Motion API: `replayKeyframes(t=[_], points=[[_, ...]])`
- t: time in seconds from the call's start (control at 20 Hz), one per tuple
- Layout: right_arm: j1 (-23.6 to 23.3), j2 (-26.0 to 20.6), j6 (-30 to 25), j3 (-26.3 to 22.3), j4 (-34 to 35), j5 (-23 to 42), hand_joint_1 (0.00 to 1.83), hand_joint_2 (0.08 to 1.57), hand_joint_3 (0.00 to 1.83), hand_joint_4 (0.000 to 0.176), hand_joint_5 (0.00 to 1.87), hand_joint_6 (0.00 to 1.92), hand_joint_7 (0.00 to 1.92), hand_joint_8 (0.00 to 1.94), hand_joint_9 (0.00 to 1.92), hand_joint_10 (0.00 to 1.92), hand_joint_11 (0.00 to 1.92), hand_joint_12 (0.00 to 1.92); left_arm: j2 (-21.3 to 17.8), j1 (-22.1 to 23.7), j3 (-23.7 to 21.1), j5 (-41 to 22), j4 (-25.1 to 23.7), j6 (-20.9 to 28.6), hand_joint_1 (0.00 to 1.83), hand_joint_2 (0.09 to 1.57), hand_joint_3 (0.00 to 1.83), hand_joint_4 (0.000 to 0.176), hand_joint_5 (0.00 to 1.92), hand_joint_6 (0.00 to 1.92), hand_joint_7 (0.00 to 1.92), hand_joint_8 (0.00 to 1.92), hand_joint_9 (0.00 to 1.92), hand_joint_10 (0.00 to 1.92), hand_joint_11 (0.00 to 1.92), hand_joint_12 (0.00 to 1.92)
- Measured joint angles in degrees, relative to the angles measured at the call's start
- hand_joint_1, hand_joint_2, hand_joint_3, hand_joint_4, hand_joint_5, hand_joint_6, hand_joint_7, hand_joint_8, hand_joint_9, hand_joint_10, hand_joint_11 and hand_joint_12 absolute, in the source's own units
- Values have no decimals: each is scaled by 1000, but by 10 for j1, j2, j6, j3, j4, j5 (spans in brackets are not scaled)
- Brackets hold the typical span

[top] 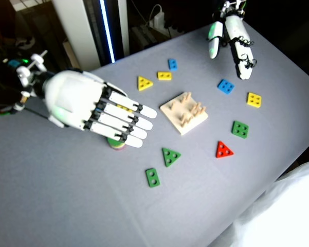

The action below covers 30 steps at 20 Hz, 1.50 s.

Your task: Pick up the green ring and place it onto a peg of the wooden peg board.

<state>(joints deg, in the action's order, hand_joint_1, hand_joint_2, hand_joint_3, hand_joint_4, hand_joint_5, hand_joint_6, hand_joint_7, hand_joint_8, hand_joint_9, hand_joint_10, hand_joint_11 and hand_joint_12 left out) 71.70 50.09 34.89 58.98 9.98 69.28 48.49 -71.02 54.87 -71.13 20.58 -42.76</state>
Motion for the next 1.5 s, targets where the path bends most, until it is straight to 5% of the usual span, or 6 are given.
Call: replayKeyframes(t=[0.2,0.4,0.75,0.95,1.1,1.5], points=[[0,3,-2,3,-8,-11,1003,1182,2,27,518,0,562,0,585,0,396,572,8,-8,7,-1,3,21,701,1176,0,8,533,8,317,3,207,1,0,520],[0,5,-2,14,-14,-43,986,1071,1,83,316,0,396,0,393,0,25,890,10,-9,8,0,3,21,658,1171,0,0,573,8,338,6,199,2,0,446],[0,5,-2,40,-41,-148,995,959,0,114,279,0,324,0,385,0,53,1028,10,-9,8,0,2,22,683,1152,0,34,510,0,311,0,196,0,0,457],[0,4,-2,50,-51,-183,1036,992,4,96,391,2,432,4,509,10,194,988,10,-9,8,-3,2,21,725,1076,0,65,334,1,297,1,231,2,0,682],[-16,9,12,56,-53,-210,1075,1016,2,96,439,4,511,5,613,26,280,1045,10,-9,8,-3,0,21,815,1111,4,24,335,0,317,1,266,6,0,703],[-26,9,14,64,-64,-237,1125,1053,1,58,547,6,633,12,733,25,340,1088,11,-9,8,-1,3,22,833,1147,3,46,343,2,350,2,280,0,0,721]])
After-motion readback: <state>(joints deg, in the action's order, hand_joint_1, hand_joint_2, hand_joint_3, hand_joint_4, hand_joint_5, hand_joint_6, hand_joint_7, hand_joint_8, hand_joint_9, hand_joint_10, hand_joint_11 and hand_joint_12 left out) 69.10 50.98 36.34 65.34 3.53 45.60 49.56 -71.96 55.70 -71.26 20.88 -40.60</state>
